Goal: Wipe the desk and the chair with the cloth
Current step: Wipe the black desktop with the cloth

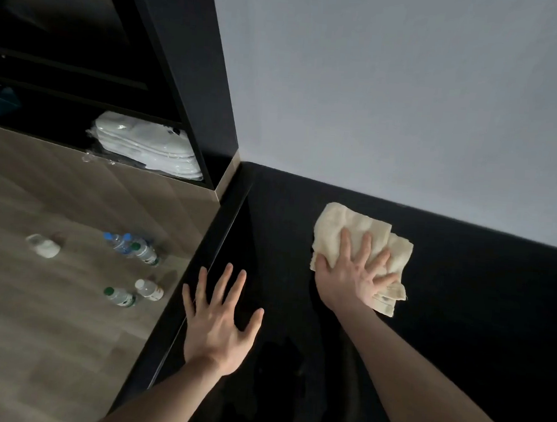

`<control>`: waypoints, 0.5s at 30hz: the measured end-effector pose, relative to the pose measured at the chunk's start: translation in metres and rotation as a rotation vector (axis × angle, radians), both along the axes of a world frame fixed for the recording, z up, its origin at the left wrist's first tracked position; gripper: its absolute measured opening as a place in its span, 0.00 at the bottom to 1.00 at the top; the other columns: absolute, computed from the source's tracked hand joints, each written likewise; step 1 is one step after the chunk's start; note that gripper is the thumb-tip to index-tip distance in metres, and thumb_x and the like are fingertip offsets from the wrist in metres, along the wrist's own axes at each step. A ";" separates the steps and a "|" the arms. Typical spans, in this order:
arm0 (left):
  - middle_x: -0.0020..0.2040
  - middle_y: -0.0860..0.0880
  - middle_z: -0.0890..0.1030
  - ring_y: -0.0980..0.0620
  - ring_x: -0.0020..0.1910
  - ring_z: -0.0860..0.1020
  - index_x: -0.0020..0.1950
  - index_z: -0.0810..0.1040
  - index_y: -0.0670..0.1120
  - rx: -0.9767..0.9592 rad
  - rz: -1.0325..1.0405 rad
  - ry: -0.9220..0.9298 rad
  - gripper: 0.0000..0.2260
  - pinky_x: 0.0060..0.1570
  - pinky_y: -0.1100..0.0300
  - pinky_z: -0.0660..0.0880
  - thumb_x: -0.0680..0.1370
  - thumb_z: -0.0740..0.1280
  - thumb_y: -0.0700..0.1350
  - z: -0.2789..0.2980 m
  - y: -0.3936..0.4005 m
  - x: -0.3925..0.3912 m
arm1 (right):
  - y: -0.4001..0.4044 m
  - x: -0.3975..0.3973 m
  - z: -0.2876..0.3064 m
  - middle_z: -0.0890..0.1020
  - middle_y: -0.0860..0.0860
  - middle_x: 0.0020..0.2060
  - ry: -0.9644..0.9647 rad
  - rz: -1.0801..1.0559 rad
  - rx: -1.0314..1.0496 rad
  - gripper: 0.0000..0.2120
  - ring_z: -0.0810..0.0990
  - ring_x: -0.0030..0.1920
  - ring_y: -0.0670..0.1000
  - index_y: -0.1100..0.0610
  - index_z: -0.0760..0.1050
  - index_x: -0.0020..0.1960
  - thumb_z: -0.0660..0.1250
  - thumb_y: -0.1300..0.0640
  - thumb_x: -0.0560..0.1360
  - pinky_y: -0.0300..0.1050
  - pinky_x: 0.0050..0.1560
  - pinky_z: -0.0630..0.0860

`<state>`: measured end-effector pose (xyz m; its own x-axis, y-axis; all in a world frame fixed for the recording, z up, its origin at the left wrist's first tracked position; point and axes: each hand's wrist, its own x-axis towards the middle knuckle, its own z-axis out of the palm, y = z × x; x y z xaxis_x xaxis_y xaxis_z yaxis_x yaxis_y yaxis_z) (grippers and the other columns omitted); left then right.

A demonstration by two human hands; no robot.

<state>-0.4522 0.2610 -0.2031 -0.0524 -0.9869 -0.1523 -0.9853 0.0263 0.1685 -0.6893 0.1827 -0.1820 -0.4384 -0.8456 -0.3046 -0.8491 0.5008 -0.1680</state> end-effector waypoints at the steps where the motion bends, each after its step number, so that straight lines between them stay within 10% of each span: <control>1: 0.87 0.57 0.47 0.42 0.85 0.39 0.86 0.53 0.59 -0.002 -0.005 0.005 0.38 0.82 0.34 0.41 0.79 0.45 0.75 0.000 0.000 0.001 | -0.005 0.015 0.000 0.38 0.51 0.86 -0.018 0.030 -0.004 0.37 0.32 0.82 0.69 0.37 0.37 0.85 0.50 0.32 0.82 0.81 0.75 0.35; 15: 0.86 0.53 0.56 0.38 0.85 0.46 0.85 0.60 0.57 -0.010 -0.034 0.042 0.37 0.81 0.31 0.43 0.79 0.54 0.72 -0.002 -0.008 0.005 | -0.107 0.131 0.008 0.35 0.51 0.85 -0.107 0.428 0.054 0.37 0.29 0.81 0.70 0.36 0.38 0.84 0.54 0.32 0.82 0.84 0.72 0.37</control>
